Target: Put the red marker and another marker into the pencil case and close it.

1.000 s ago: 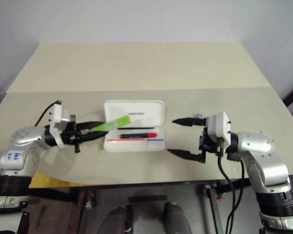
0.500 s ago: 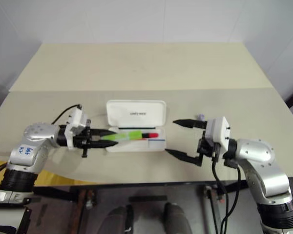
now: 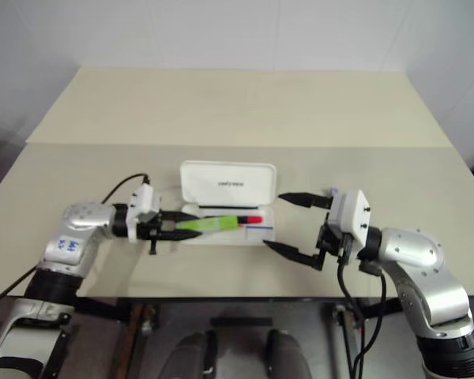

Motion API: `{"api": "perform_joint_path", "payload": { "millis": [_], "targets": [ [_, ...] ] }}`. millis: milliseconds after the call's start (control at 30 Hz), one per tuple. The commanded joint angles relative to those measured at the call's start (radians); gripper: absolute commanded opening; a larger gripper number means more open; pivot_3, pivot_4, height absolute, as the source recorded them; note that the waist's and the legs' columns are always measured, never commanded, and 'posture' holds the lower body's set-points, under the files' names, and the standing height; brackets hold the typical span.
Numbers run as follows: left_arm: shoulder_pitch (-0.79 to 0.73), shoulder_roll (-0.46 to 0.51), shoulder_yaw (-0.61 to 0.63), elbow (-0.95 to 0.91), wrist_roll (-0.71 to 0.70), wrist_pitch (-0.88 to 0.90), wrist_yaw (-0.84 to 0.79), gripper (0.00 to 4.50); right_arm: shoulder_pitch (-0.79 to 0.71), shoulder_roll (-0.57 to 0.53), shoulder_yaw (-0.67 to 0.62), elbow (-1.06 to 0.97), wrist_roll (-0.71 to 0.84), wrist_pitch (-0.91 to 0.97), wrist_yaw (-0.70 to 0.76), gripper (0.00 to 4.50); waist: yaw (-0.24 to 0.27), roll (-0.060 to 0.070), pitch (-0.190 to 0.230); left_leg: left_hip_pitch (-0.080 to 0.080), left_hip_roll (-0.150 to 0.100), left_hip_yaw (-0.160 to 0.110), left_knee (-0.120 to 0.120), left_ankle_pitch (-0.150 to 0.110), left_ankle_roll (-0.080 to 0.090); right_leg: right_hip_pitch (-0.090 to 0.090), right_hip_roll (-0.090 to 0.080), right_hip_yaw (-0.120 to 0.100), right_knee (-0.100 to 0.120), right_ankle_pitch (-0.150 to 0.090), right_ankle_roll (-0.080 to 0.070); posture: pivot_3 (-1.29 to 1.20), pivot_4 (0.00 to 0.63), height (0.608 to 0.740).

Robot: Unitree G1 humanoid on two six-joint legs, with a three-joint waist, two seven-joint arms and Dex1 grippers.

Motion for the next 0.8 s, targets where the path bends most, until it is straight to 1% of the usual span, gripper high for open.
{"api": "perform_joint_path", "payload": {
  "millis": [33, 267, 800],
  "targets": [
    [-0.031, -0.009, -0.006, 0.030, 0.013, -0.035, -0.014, 1.03, 0.000, -0.008, -0.029, -0.053, 0.016, 0.005, -0.016, 4.50, 0.001, 0.000, 0.000, 0.000, 0.000, 0.000, 0.000, 0.000, 0.000, 0.000, 0.000, 0.000, 0.000, 0.000, 0.000, 0.00, 0.150, 0.740],
    [-0.067, -0.033, -0.024, 0.107, 0.037, -0.077, -0.032, 1.03, 0.012, -0.012, -0.042, -0.073, 0.020, 0.015, -0.033, 4.50, 0.005, 0.000, 0.000, 0.000, 0.001, 0.000, 0.001, 0.000, 0.000, 0.000, 0.001, 0.000, 0.001, 0.000, 0.000, 0.00, 0.150, 0.740],
    [-0.137, -0.043, -0.044, 0.260, 0.097, -0.189, -0.074, 1.03, 0.042, -0.008, -0.057, -0.102, 0.018, 0.018, -0.063, 4.50, 0.008, 0.000, 0.000, 0.000, 0.001, 0.000, 0.003, 0.000, 0.000, 0.000, 0.002, 0.000, 0.001, 0.000, 0.000, 0.00, 0.150, 0.740]
  ]
}}
